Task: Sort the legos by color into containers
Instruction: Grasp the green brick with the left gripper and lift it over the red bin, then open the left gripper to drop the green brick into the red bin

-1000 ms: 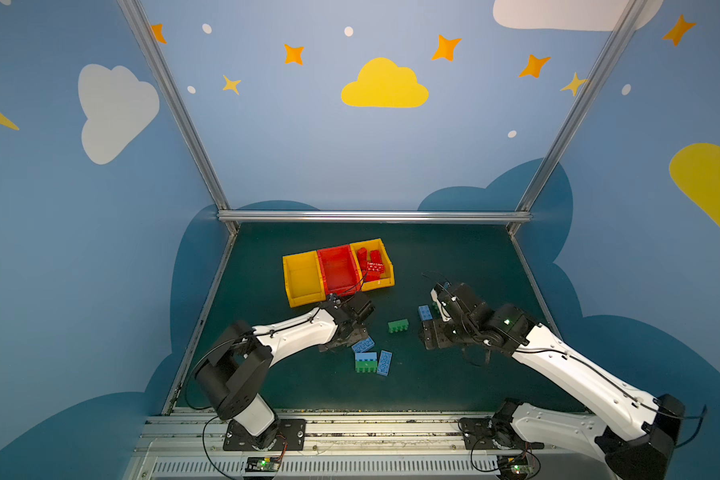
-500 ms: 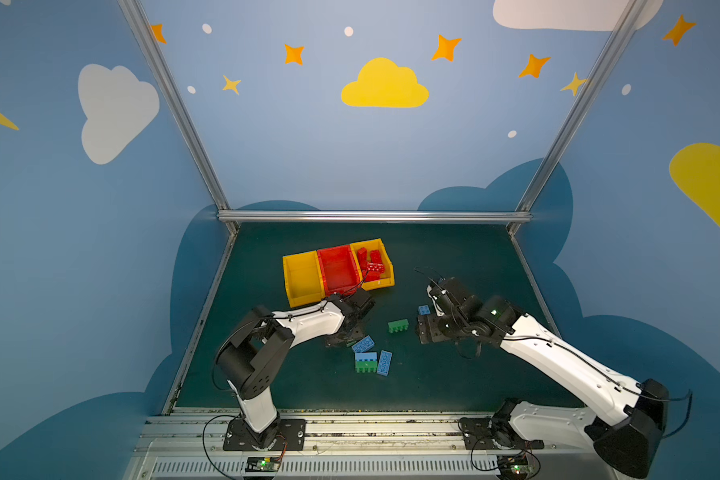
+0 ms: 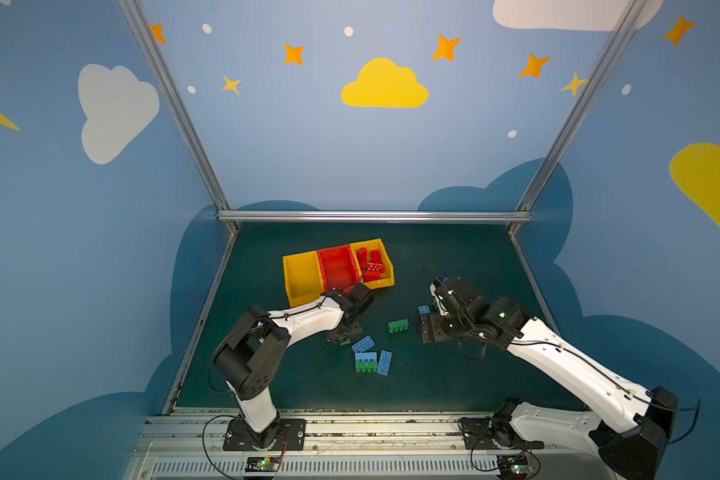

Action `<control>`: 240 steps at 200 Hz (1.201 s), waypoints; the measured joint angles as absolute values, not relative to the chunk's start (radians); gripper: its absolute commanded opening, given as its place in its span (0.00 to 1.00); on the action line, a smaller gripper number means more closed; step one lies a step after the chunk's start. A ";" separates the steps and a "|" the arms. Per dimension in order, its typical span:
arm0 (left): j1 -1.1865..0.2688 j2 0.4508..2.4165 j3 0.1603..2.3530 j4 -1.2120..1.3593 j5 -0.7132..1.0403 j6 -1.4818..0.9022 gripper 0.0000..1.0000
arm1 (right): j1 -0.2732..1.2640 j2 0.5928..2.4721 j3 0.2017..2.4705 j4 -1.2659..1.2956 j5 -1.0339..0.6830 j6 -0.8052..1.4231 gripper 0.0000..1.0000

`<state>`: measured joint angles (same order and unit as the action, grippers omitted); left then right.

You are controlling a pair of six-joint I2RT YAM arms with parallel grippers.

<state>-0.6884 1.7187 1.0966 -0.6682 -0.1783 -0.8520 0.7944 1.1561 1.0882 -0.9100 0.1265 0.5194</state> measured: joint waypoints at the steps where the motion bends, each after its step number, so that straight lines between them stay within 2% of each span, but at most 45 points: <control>1: -0.687 1.717 1.101 -0.672 -0.179 -0.852 0.22 | 0.794 1.156 1.088 -0.910 0.126 0.519 0.93; 64: -0.534 1.752 1.427 -0.741 -0.193 -0.725 0.22 | 0.776 1.181 1.081 -0.904 0.119 0.512 0.93; 115: -0.374 2.013 1.772 -0.772 -0.150 -0.604 0.24 | 0.721 1.304 1.151 -0.890 0.124 0.493 0.93; 175: -0.292 2.314 2.141 -0.851 -0.092 -0.527 0.27 | 0.646 1.494 1.323 -0.879 0.120 0.448 0.93; 197: -0.281 2.378 2.231 -0.886 -0.064 -0.517 0.35 | 0.633 1.559 1.392 -0.883 0.118 0.431 0.93; 240: -0.281 2.406 2.272 -0.919 -0.027 -0.509 0.40 | 0.625 1.620 1.454 -0.892 0.110 0.413 0.93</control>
